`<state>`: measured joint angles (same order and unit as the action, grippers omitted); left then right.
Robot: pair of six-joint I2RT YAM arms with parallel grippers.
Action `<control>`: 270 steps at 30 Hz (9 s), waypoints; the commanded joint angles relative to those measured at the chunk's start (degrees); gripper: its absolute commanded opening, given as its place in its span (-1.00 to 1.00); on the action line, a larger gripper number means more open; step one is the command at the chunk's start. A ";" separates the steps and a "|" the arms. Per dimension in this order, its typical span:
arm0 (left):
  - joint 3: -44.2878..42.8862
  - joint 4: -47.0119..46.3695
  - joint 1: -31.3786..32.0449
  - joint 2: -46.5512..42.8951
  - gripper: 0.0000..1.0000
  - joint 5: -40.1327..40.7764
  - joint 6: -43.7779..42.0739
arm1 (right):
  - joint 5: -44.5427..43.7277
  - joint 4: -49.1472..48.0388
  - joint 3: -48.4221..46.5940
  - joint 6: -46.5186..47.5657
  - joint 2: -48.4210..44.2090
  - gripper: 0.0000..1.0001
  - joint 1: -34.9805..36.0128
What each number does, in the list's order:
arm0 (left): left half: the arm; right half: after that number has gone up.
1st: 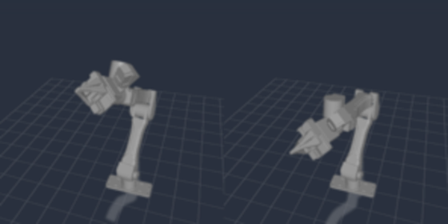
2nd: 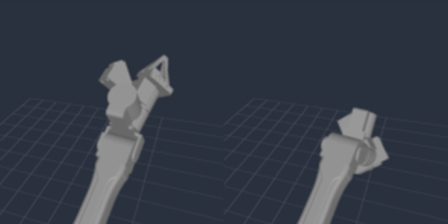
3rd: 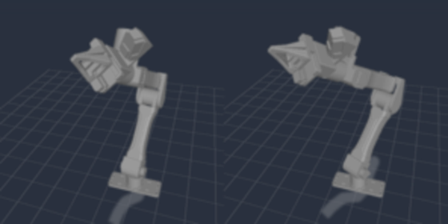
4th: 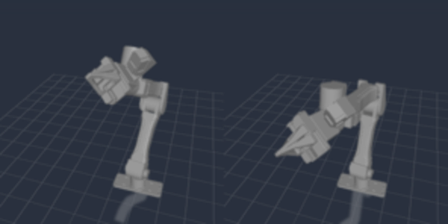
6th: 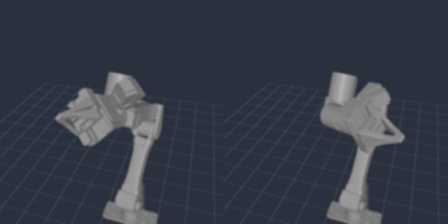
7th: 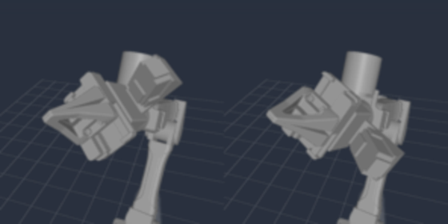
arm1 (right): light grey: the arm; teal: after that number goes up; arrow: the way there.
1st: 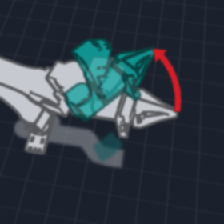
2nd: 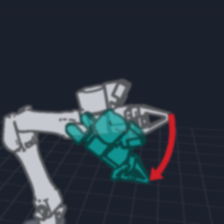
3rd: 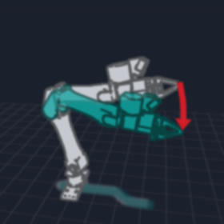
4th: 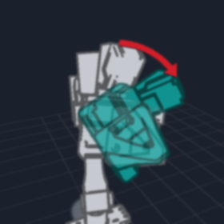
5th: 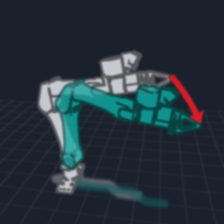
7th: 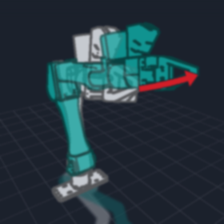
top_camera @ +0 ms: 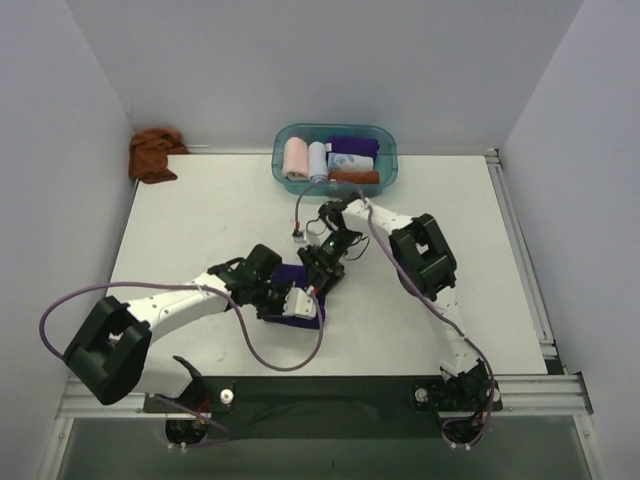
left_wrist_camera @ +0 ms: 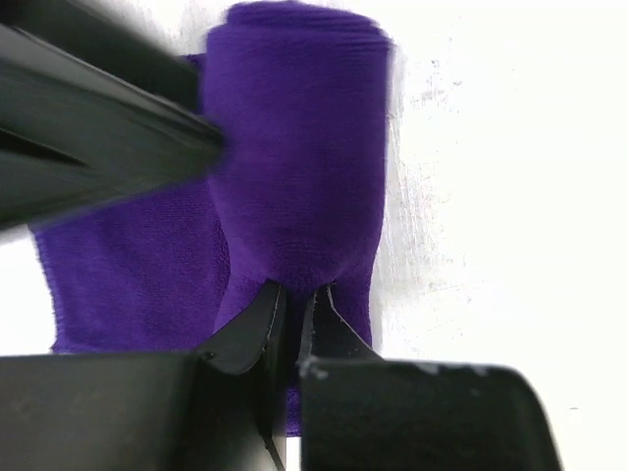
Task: Roll the towels
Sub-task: Roll the towel, then place the rolled towel into the container
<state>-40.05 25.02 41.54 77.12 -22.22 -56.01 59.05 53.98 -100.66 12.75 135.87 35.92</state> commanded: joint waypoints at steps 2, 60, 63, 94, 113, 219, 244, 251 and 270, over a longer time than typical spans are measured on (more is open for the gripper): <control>-2.90 15.21 -4.79 8.45 -1.00 -7.83 3.01 | -10.61 -9.06 2.66 -4.05 -13.43 0.10 -4.45; -39.49 37.21 -31.60 39.79 0.03 -31.03 2.83 | -33.57 -32.19 34.48 18.01 -28.39 -1.00 15.76; -39.40 36.77 -35.11 34.95 0.10 -34.02 4.50 | -28.14 -29.20 32.55 16.08 -26.99 -1.00 14.00; 5.15 -7.07 -3.84 -12.09 0.51 -4.33 -9.64 | -6.22 -4.23 6.09 11.86 0.44 -1.00 3.89; 12.72 -7.82 -0.05 -1.71 -0.79 2.80 -11.58 | -10.79 -4.32 5.13 11.51 -3.32 -0.68 1.44; -52.76 60.94 -24.83 58.68 -0.37 -30.07 -14.22 | -48.07 -51.72 47.41 32.44 -34.45 -1.00 21.13; -39.14 45.22 -34.16 36.78 0.41 -37.81 -8.95 | -39.35 -37.89 39.75 23.54 -30.32 -1.00 15.32; -36.68 37.40 -30.91 37.13 0.35 -36.23 -1.39 | -41.03 -38.42 39.49 23.90 -29.44 -1.00 15.67; -29.30 16.91 -41.28 20.72 0.40 -36.50 18.73 | -21.08 -30.16 27.63 -4.92 -34.54 -1.00 -7.15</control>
<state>-70.17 47.66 -0.51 104.01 -58.24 -40.93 32.36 18.76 -68.79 16.53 103.04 34.39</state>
